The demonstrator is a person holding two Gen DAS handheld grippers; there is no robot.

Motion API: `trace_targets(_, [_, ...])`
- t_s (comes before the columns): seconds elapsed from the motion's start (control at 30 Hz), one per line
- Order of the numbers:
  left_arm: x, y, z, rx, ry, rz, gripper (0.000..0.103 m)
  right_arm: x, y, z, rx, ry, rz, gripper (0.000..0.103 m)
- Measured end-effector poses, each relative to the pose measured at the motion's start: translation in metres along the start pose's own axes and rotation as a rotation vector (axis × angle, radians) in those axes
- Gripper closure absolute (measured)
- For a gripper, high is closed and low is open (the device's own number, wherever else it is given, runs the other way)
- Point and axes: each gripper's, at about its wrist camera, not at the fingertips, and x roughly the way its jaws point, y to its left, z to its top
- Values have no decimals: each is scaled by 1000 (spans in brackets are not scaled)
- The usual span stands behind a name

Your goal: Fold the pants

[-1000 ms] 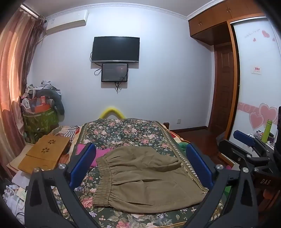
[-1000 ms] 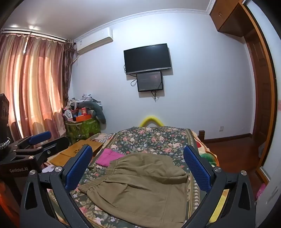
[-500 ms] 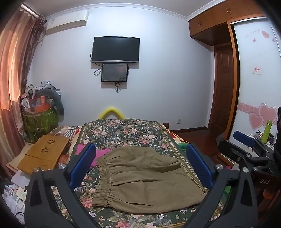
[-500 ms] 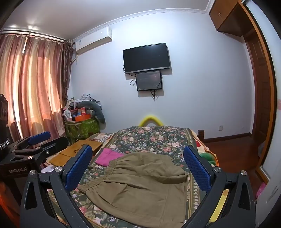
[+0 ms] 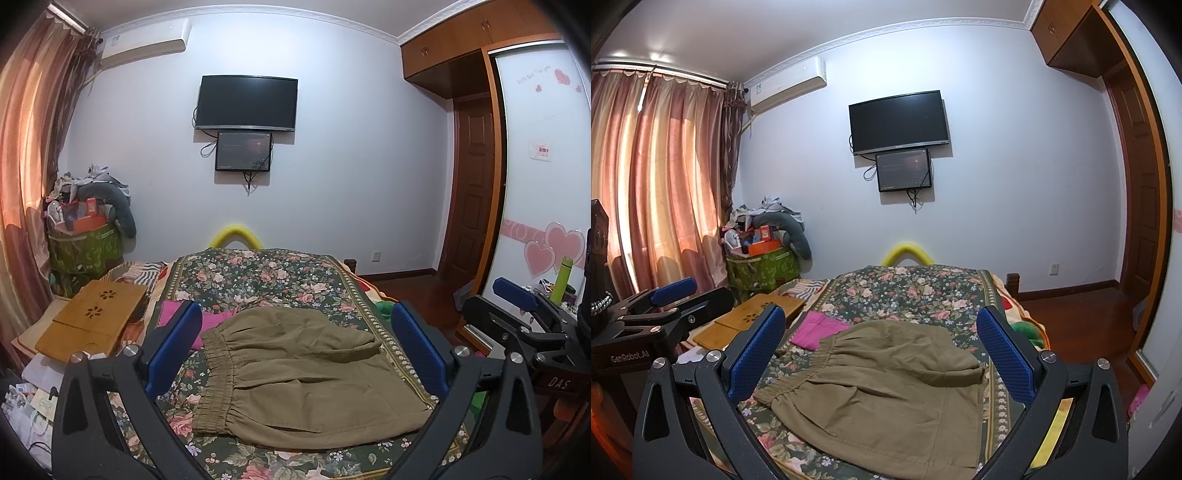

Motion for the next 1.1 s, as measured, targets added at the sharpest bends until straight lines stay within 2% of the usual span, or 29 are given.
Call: trace_targets(1.1, [0,3,2,-6,0,3,0,3,-1,1,-8,5,-3,0])
